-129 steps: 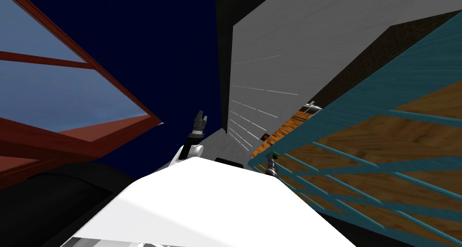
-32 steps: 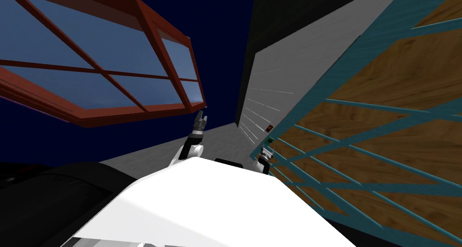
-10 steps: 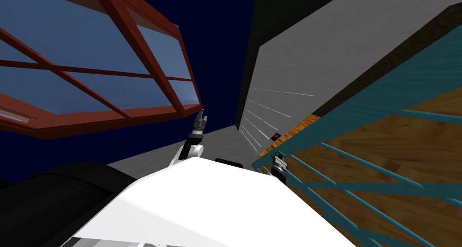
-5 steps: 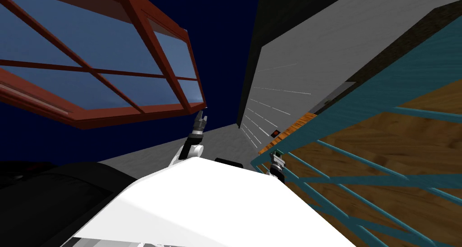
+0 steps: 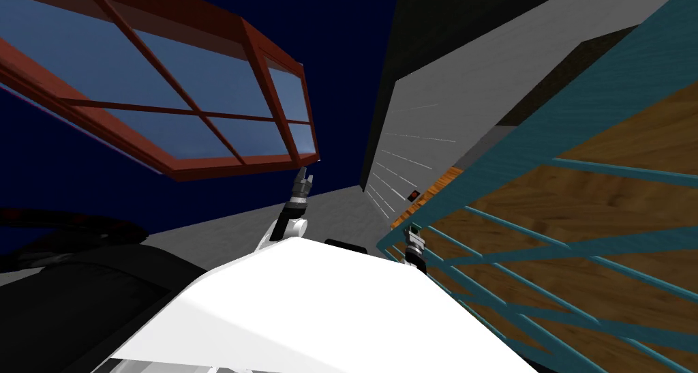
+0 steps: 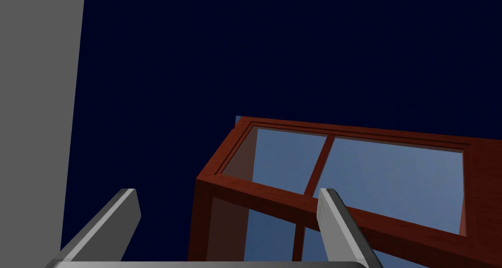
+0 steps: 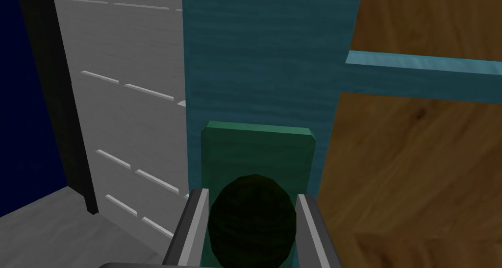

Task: Pull the door open

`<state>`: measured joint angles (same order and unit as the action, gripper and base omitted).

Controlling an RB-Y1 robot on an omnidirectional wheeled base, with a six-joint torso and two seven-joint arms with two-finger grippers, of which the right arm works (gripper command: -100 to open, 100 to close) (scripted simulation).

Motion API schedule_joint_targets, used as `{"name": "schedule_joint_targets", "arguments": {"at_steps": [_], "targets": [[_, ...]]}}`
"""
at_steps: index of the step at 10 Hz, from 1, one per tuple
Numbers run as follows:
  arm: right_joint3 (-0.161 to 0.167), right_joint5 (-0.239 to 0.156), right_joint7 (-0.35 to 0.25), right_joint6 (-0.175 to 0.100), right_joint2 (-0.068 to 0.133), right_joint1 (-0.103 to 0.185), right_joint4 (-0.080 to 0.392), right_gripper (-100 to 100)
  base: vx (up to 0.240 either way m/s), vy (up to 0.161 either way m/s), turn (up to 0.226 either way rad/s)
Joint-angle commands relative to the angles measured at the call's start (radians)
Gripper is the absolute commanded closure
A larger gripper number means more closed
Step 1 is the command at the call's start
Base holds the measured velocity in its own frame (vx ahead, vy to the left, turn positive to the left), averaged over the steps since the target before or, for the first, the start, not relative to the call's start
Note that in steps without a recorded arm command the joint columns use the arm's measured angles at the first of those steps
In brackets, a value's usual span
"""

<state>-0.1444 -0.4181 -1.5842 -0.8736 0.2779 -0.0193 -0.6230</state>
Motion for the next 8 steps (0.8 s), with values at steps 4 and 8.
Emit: {"name": "schedule_joint_targets", "arguments": {"at_steps": [4,8], "targets": [[0.037,0.025,-0.031,-0.004,0.01,-0.014,-0.013,100,-0.166,0.005,0.05],[0.085,0.058,-0.074,-0.013,0.029,-0.029,-0.031,100,-0.217,0.021,0.054]]}}
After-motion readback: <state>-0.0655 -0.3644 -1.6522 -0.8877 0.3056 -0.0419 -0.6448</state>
